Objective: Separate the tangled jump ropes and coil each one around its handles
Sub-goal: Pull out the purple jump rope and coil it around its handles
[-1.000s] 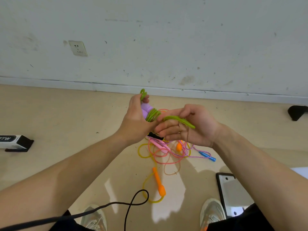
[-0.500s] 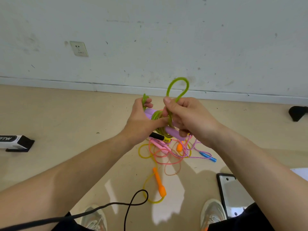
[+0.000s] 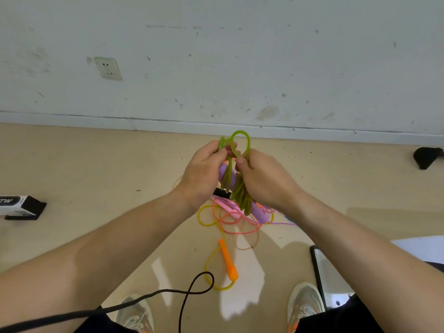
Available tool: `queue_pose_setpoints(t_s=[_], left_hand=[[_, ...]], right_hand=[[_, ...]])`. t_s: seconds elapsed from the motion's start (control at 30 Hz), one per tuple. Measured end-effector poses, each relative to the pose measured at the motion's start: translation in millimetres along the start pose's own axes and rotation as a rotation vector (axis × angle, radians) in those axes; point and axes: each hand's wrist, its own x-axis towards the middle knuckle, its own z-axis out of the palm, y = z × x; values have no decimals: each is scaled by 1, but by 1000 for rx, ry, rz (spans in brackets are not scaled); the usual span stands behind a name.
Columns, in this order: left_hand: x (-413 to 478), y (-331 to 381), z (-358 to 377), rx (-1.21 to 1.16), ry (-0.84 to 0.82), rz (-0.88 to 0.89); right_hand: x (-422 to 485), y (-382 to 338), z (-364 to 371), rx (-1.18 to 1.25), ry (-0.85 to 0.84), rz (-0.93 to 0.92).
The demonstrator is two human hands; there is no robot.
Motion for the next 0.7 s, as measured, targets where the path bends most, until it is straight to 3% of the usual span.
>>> queue_pose_setpoints(t_s=[0.27, 0.57, 0.7], left_hand=[[3, 11, -22, -120, -143, -88], [8, 18, -44, 163, -356, -118], [10, 20, -53, 346, -410, -138]], right_hand=[[-2, -6, 3, -134, -12, -95], [8, 4, 7, -9, -76, -3], [7, 6, 2, -117, -182, -52]])
